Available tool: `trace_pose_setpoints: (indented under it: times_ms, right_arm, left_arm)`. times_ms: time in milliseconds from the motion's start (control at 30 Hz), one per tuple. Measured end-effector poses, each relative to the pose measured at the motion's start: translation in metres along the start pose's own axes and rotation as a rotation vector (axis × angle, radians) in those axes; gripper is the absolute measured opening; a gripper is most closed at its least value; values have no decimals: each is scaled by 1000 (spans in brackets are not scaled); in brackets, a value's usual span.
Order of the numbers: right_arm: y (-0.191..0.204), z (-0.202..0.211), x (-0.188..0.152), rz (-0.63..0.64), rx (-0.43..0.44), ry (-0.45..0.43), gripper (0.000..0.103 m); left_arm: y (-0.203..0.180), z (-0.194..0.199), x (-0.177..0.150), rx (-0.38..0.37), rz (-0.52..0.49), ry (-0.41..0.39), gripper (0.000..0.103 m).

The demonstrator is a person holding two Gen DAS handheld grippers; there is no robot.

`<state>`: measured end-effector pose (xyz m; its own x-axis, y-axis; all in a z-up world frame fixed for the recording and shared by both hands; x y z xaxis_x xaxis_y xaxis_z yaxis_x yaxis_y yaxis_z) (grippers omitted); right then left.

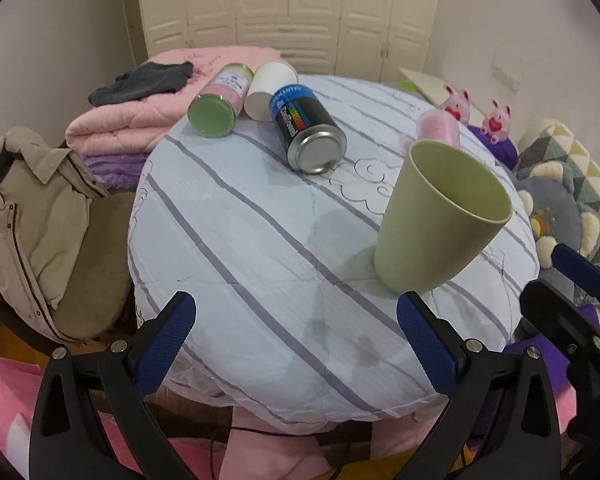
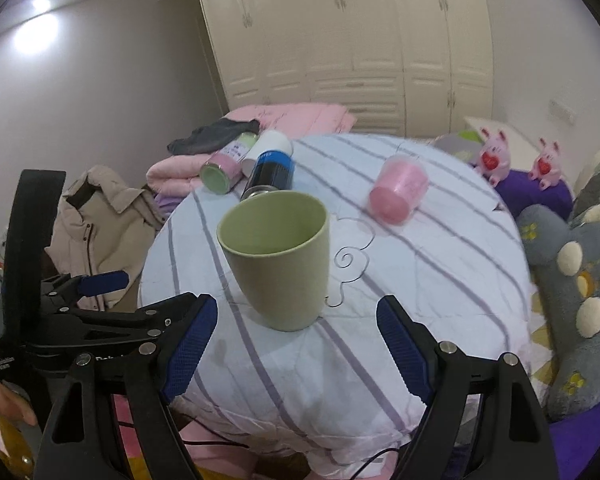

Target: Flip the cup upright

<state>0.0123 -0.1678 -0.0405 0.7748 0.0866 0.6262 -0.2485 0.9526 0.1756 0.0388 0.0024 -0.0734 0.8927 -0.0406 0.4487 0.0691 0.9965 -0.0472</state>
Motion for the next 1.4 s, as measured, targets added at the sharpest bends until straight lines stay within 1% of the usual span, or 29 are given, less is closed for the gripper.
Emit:
trace_pose_setpoints:
  times_ms: [167,233,267,333,400,467,500,600,633,700,867,967,1033,1133,1267,1400]
  right_arm:
    - [4,13,-9,20,-47,-99,83]
    - [6,18,-13,24,-57,-150,83]
    - [7,19,-14,22,-59,-163,83]
    - [7,20,-15,20,-67,-200,84]
    - [7,22,-16,21,-100,-230,84]
    - [6,23,-16,22,-132,-266,84]
    - [6,24,-16,27,-147,-283,86]
    - [4,24,-16,30,-181,-326,97]
    - [3,25,-16,32,-183,-339,103]
    - [2,28,-17,32,-187,-384,103]
    - [2,26,-18,45,-195,-409,103]
    - [3,25,-19,51,-198,-422,103]
    - [3,25,-21,51,-194,-437,103]
    - [2,25,-24,49,-198,-456,103]
    - [0,24,-27,53,-214,-452,103]
    - [-6,21,-28,36,-195,-445,103]
  left_arm:
    - [-5,10,-8,-58,-5,-108,102]
    - [-8,13,-10,-35,-13,-142,102]
    - [-9,14,-9,-29,-21,-157,102]
    - [-12,19,-10,-31,-37,-215,102]
    - [-12,24,-11,-32,-31,-268,102]
    - [-10,27,-11,-12,-16,-306,102]
    - [-10,28,-10,5,-6,-329,102]
    - [-9,30,-10,27,-14,-384,102]
    - [-9,31,-11,33,-17,-396,102]
    - [-10,32,-13,50,-20,-426,102]
    - [-12,31,-18,56,-29,-465,102]
    - [-13,33,-23,71,-16,-512,102]
    - [-14,35,-24,63,-17,-533,102]
    - [-14,33,-24,58,-18,-537,102]
    - [-18,31,-23,70,-28,-537,102]
    - [-21,28,-23,93,-37,-545,102]
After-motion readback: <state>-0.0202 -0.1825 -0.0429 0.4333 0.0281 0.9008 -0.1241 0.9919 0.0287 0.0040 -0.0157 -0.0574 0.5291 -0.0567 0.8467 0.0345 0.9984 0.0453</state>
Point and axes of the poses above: each gripper's, at about its wrist camera, not at the fingertips, and z roughly against the way its jaws point, y to its left, x to its top, the point moved 3 cm from there along -z, roughly the way its jaws point, and after that the axes turned 12 degrees about y, right-handed, at the moved point
